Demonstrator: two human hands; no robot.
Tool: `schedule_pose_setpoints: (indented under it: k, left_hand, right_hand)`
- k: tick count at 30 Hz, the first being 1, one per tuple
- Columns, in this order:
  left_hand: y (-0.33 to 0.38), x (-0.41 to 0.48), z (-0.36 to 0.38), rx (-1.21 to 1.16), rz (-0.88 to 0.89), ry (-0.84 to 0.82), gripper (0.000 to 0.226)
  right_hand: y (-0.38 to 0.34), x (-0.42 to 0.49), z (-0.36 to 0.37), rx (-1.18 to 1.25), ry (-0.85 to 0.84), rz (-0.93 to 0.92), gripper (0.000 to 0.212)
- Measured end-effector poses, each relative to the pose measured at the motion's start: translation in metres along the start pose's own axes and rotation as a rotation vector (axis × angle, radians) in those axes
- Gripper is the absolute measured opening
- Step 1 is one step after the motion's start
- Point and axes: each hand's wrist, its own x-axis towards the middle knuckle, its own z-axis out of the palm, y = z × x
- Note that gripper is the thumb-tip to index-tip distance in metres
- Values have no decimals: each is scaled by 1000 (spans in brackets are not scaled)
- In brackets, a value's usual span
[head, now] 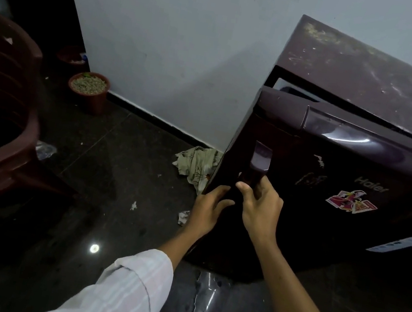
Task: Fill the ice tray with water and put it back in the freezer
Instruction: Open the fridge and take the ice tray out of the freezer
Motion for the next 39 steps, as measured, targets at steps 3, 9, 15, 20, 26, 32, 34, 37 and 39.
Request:
schedule_pose_setpoints:
  k: [3, 9, 15, 20, 26, 32, 34, 37, 39]
  left_hand:
    - [7, -30, 6, 42, 1, 28, 33]
    - [25, -100, 25, 135, 10, 70, 33]
    - [52, -174, 49, 63, -114, 43, 33]
    - [60, -224, 70, -6, -199, -72, 43]
    - [72, -268, 85, -68, -205, -258, 55]
    - [99, -315, 88, -105, -81, -304, 53]
    - [103, -330, 85, -77, 17, -247, 44]
    - [104, -345, 79, -12, 197, -159, 27]
    - [108, -345, 78, -29, 220, -111, 27]
  right_hand:
    - [-6, -28, -14, 29, -33, -43, 10]
    - [-6, -93, -46, 55, -30, -111, 31]
    - [10, -157, -75, 48, 8, -56, 6]
    - [15, -202, -109, 34, 13, -33, 14]
    - [25, -246, -144, 39, 54, 23, 19]
    - [28, -293, -176, 82, 163, 117, 25]
    - [30, -307, -185, 79, 232, 155, 25]
    - [32, -325, -197, 77, 365, 228, 30]
    - [30, -335, -205, 108, 471, 312, 34]
